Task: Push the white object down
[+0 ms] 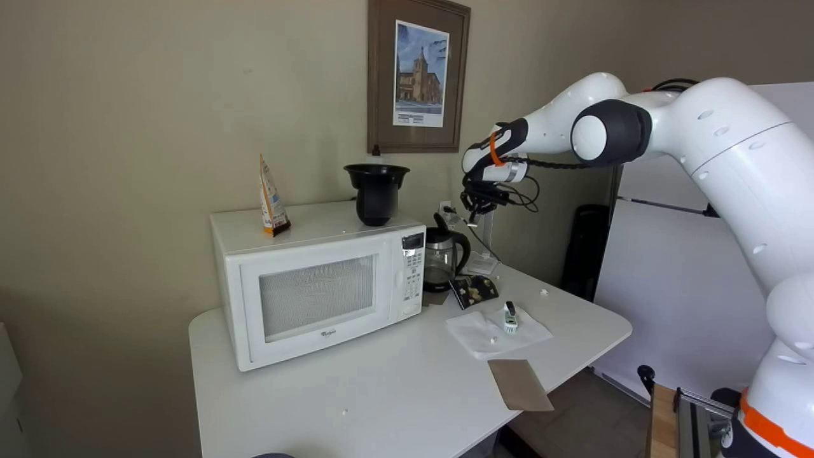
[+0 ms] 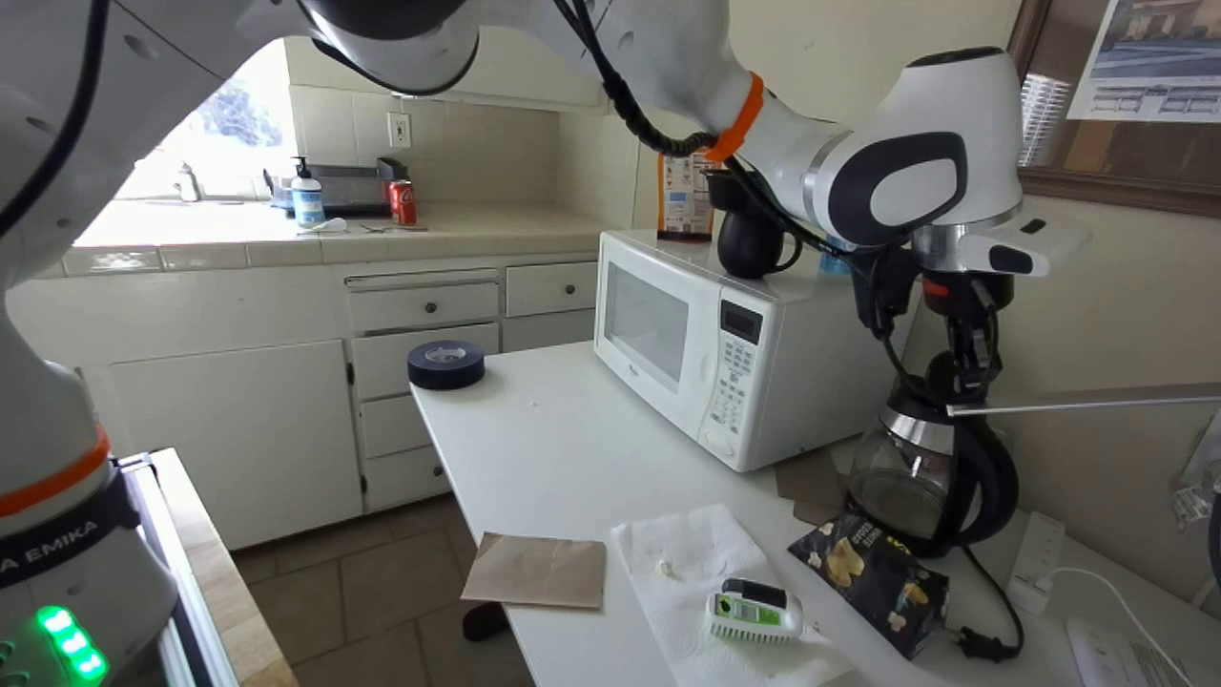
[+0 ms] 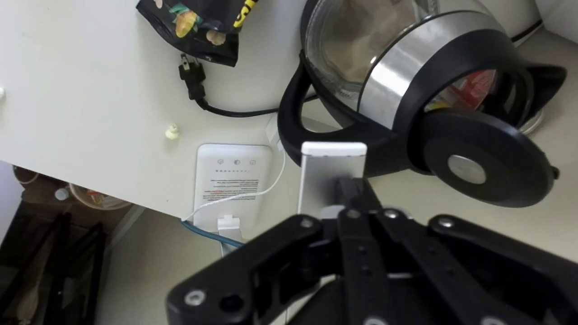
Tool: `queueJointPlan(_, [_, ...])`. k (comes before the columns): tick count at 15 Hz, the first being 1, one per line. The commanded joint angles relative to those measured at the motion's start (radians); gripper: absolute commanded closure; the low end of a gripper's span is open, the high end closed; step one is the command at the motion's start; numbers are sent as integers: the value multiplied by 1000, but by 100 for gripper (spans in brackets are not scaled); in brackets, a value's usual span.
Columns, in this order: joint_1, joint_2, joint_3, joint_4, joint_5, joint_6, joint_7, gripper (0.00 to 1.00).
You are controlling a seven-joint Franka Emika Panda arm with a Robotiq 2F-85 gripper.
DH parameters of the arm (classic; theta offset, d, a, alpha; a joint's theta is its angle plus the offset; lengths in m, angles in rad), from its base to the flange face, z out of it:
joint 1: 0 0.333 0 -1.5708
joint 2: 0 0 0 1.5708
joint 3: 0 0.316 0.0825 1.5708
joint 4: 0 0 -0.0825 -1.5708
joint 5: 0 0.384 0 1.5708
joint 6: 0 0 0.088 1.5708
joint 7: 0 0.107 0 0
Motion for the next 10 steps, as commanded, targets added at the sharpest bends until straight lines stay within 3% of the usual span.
queueJointPlan(1, [14, 140, -58, 157, -33, -76, 136, 100])
queueJointPlan(10, [-52, 397, -101, 530, -29, -279, 331, 100])
